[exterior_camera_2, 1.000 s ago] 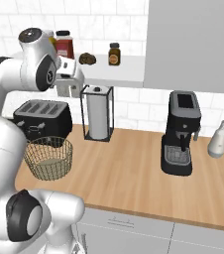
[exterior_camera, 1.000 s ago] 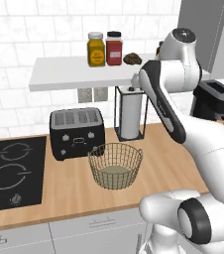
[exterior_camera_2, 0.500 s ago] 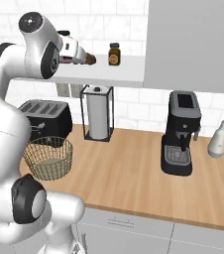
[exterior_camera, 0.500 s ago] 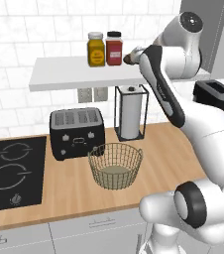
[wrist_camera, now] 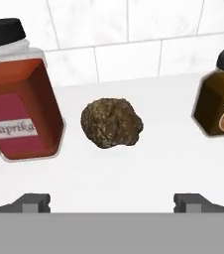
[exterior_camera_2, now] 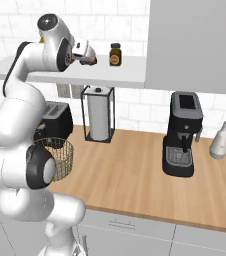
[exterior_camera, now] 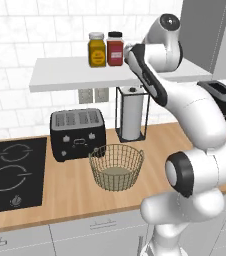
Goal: Open the cabinet, pick up the bread from the cabinet and place it in the basket. Then move the basket to the dining counter.
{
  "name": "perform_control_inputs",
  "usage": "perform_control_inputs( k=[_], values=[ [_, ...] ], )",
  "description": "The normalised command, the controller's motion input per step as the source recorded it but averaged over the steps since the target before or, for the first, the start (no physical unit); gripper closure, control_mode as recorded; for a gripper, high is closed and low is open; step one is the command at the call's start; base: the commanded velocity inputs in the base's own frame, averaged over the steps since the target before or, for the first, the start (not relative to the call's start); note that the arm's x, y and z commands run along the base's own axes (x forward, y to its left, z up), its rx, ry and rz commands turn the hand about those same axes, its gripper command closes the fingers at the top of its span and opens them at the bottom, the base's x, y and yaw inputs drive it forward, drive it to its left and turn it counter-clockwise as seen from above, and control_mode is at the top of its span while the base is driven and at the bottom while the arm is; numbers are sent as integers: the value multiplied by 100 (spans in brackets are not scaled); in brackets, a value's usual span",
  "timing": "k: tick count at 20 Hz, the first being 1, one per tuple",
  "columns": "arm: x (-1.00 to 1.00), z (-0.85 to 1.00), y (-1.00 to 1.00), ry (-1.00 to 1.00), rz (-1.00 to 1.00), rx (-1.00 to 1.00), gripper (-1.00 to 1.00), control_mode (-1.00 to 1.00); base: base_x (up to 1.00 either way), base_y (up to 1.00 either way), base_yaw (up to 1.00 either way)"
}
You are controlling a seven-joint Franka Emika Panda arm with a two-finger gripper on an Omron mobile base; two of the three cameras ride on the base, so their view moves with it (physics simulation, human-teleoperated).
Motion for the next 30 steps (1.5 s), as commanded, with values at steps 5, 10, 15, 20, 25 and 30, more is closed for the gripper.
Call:
perform_control_inputs(
  k=[5,10,15,20,25,30],
  values=[
    [47,-12,-20,6,7,0,-100,-100,0,0,0],
    [39,-8,-11,1,23,-3,-100,-100,0,0,0],
    [16,-11,-10,0,26,-5,-100,-100,0,0,0],
    [31,-13,0,0,14,-6,-100,-100,0,0,0],
    [33,-19,0,0,11,-7,-100,-100,0,0,0],
    [38,-8,0,0,8,-6,-100,-100,0,0,0]
  ],
)
